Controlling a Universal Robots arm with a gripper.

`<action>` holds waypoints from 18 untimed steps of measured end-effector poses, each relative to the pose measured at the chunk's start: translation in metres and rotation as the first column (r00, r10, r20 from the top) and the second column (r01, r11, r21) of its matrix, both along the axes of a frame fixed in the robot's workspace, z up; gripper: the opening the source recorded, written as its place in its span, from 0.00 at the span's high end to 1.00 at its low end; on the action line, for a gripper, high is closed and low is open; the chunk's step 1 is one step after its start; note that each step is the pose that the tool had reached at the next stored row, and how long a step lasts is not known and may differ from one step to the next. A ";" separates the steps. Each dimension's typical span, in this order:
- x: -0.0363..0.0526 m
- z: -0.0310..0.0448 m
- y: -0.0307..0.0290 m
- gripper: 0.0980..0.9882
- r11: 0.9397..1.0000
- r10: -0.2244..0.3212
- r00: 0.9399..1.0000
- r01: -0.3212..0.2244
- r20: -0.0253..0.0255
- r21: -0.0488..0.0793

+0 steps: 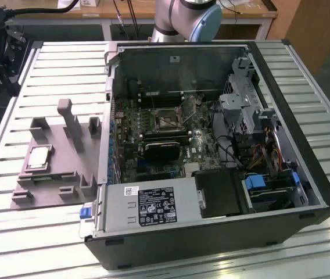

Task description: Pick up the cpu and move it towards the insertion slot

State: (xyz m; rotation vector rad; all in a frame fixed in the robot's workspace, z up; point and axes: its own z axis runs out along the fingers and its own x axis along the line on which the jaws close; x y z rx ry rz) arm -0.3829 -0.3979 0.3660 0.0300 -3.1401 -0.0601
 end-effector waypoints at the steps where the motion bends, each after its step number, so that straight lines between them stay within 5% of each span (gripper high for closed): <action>1: 0.0000 0.0000 0.0000 1.00 1.000 0.000 1.000 0.000 0.000 0.000; 10: 0.0000 0.0000 0.0000 1.00 1.000 0.000 1.000 0.000 0.000 0.000; 18: -0.0004 -0.0077 0.0000 1.00 1.000 0.000 1.000 0.000 0.000 0.000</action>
